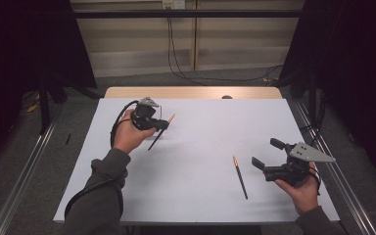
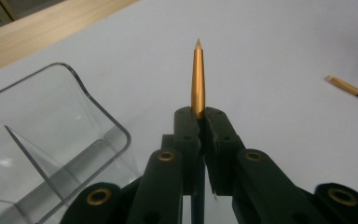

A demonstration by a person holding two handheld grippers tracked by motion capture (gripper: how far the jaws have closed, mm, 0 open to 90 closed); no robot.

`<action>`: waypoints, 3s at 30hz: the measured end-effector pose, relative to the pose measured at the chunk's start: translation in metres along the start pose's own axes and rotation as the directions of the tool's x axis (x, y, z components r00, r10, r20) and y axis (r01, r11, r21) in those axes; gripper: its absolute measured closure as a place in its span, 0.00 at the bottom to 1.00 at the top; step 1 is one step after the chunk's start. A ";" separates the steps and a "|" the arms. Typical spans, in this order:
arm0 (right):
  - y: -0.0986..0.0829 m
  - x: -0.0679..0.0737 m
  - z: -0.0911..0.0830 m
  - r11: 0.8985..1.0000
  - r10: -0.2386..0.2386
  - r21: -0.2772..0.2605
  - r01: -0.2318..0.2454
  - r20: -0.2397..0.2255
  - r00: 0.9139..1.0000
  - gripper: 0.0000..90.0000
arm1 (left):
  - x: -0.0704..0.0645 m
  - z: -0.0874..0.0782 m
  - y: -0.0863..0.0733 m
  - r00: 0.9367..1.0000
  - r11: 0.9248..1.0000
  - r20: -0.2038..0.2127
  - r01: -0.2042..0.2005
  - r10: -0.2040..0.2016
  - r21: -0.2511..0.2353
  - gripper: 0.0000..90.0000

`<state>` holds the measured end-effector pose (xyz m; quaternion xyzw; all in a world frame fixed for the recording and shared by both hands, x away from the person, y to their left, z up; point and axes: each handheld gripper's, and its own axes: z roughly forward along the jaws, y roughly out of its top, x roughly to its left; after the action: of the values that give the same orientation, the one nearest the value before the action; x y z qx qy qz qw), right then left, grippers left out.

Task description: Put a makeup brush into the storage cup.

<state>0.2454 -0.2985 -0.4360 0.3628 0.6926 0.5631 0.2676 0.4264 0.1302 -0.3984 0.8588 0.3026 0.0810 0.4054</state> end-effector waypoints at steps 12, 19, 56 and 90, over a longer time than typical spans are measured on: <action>0.000 0.000 0.000 1.000 0.000 0.001 0.000 0.000 1.000 0.02 | -0.004 -0.005 0.007 1.000 0.995 -0.029 -0.007 0.004 -0.100 0.94; 0.000 0.000 0.000 1.000 0.001 0.000 -0.001 0.001 1.000 0.02 | -0.006 -0.007 0.011 1.000 0.985 -0.020 0.017 -0.021 -0.171 0.94; 0.001 -0.001 -0.001 1.000 0.006 -0.004 -0.006 0.003 1.000 0.02 | -0.003 -0.027 0.020 0.982 0.875 -0.071 0.120 -0.173 -0.468 0.93; -0.001 -0.002 -0.001 1.000 0.013 -0.001 -0.013 0.006 1.000 0.02 | 0.011 -0.034 0.027 0.969 0.833 -0.144 0.091 -0.200 -0.547 0.93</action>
<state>0.2461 -0.3006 -0.4365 0.3686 0.6892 0.5642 0.2662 0.4345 0.1454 -0.3567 0.6735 0.3708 0.2146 0.6024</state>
